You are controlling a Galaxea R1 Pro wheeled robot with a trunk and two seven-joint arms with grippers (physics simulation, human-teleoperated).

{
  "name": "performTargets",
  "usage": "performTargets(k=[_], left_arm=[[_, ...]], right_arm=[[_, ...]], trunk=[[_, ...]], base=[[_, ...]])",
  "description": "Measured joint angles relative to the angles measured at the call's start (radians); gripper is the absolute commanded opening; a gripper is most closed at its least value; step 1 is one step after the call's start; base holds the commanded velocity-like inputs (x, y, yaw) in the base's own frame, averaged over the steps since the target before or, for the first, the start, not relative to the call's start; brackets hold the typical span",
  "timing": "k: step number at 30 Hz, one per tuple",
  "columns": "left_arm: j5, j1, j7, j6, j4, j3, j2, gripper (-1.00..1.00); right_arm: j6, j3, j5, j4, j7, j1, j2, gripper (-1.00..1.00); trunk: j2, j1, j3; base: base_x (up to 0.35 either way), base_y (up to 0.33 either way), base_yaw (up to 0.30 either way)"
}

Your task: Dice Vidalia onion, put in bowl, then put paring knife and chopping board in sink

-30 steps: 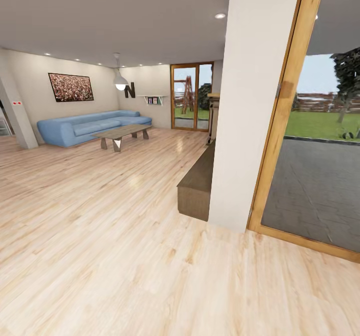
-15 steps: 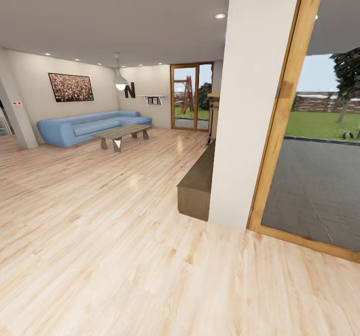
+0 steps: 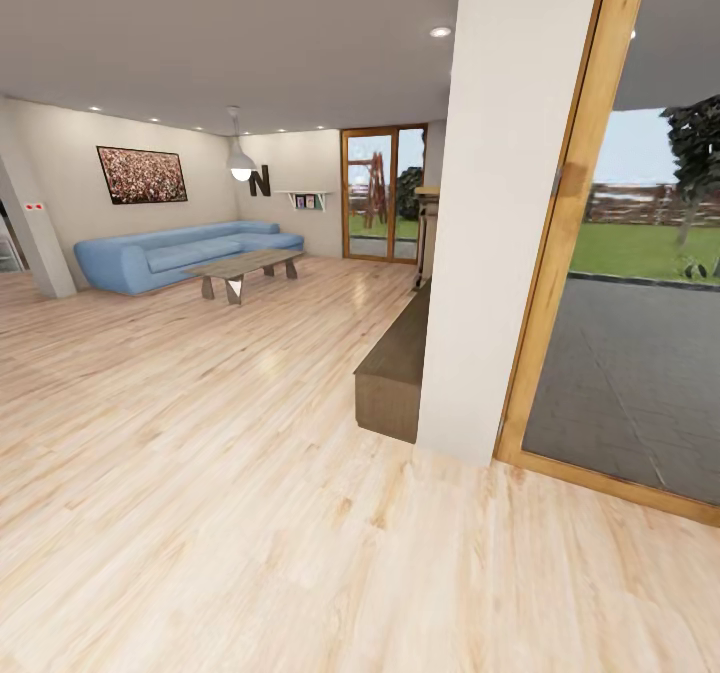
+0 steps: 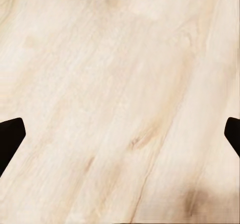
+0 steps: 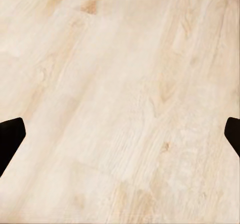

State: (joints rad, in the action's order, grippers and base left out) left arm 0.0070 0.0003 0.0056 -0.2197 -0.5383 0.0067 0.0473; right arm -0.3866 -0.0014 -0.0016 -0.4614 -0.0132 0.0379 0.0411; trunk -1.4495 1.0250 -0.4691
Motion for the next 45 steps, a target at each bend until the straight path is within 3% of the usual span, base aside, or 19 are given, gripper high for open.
performTargets(k=[3, 8, 17, 38, 40, 45], left_arm=[[0.0, 0.0, 0.0, 0.001, -0.064, -0.001, -0.002, 1.0], [0.0, 0.0, 0.0, -0.002, -0.099, -0.002, -0.005, 1.0], [0.001, 0.0, -0.005, -0.009, -0.081, -0.005, 0.001, 1.0], [0.001, 0.0, -0.01, -0.01, -0.021, -0.008, -0.003, 1.0], [0.001, 0.0, -0.01, -0.01, -0.02, -0.008, -0.003, 1.0], [0.001, 0.0, -0.01, -0.01, -0.018, -0.008, -0.003, 1.0]], right_arm=[[0.001, 0.0, 0.0, -0.056, -0.015, 0.0, 0.001, 1.0], [0.0, 0.001, 0.0, -0.127, -0.053, 0.0, 0.002, 1.0], [-0.001, 0.002, -0.003, -0.143, -0.063, 0.0, -0.002, 1.0], [0.002, -0.002, -0.003, -0.142, -0.065, 0.0, -0.005, 1.0], [0.002, -0.011, -0.004, -0.142, -0.066, 0.0, -0.005, 1.0], [0.003, -0.082, -0.004, -0.142, -0.064, 0.0, -0.004, 1.0]], trunk=[[0.0, 0.0, 0.0], [0.0, 0.0, 0.0], [0.0, 0.0, 0.0], [0.0, 0.0, 0.003], [0.0, 0.0, 0.003], [0.0, 0.001, 0.003]], base=[[0.0, 0.0, 0.0], [0.0, 0.0, 0.0], [0.0, 0.0, -0.025], [-0.014, 0.0, -0.268], [-0.23, 0.0, -0.278], [-0.319, 0.0, -0.278]])
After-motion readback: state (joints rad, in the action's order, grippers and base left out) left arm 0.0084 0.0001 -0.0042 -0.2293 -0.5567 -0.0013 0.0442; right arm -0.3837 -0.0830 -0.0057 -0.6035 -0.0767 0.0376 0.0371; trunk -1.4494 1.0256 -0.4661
